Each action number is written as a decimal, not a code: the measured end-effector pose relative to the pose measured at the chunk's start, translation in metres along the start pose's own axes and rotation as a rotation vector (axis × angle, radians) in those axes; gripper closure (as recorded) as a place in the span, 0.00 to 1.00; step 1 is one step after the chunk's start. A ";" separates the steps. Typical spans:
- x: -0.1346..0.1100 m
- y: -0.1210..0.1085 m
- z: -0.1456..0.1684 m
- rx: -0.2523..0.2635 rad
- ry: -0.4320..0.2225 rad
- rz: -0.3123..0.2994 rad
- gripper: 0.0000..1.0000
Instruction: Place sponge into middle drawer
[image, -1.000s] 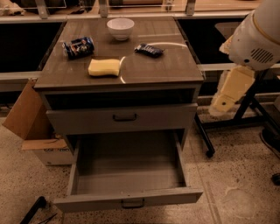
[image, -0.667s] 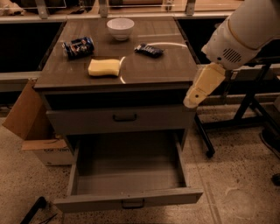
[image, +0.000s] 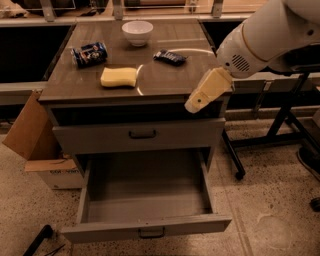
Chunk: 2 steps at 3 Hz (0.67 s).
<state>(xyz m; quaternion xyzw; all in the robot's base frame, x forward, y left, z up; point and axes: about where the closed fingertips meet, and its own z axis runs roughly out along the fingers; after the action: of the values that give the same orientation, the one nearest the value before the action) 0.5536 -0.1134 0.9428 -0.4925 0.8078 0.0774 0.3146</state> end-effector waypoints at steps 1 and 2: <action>-0.016 -0.002 0.015 0.005 -0.022 -0.007 0.00; -0.048 -0.003 0.038 0.012 -0.071 -0.013 0.00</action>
Offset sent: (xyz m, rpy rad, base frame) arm 0.0624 0.0889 0.0000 0.1010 -0.0960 0.0199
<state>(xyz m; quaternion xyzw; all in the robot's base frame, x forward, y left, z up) 0.5873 -0.0626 0.9413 -0.4927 0.7933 0.0880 0.3466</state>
